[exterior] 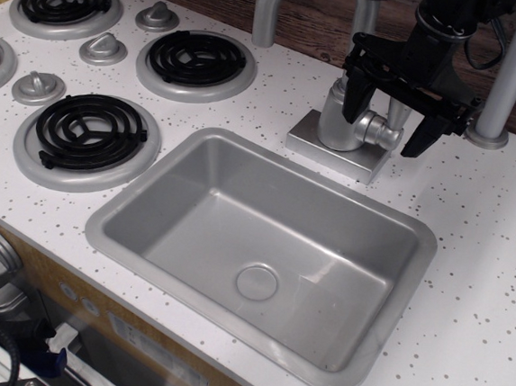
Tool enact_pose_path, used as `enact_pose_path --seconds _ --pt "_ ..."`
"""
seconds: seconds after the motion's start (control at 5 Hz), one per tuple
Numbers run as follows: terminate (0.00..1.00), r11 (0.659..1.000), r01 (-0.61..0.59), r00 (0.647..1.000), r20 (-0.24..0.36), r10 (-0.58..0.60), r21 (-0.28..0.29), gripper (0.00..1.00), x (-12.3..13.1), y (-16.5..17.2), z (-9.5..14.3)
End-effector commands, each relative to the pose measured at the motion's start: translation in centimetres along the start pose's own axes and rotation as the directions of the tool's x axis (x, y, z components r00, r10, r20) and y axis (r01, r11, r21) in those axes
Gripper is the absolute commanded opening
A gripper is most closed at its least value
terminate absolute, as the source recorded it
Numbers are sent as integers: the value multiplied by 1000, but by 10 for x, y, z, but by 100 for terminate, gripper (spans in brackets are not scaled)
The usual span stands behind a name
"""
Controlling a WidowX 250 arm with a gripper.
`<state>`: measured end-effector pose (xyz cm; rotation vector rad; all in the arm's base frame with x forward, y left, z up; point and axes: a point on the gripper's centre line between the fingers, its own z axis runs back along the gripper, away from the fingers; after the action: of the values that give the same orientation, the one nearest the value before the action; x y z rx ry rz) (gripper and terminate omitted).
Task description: Lever vertical to front
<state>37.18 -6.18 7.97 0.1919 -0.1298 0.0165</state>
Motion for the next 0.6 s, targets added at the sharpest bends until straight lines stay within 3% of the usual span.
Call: enact_pose_path --seconds 0.0,0.2,0.4 --pt "0 1000 0 1000 0 0 0 100 0 0 0" --pt "0 1000 -19 995 101 16 21 100 7 0 8" --pt "0 1000 -13 990 140 9 28 100 13 1 14"
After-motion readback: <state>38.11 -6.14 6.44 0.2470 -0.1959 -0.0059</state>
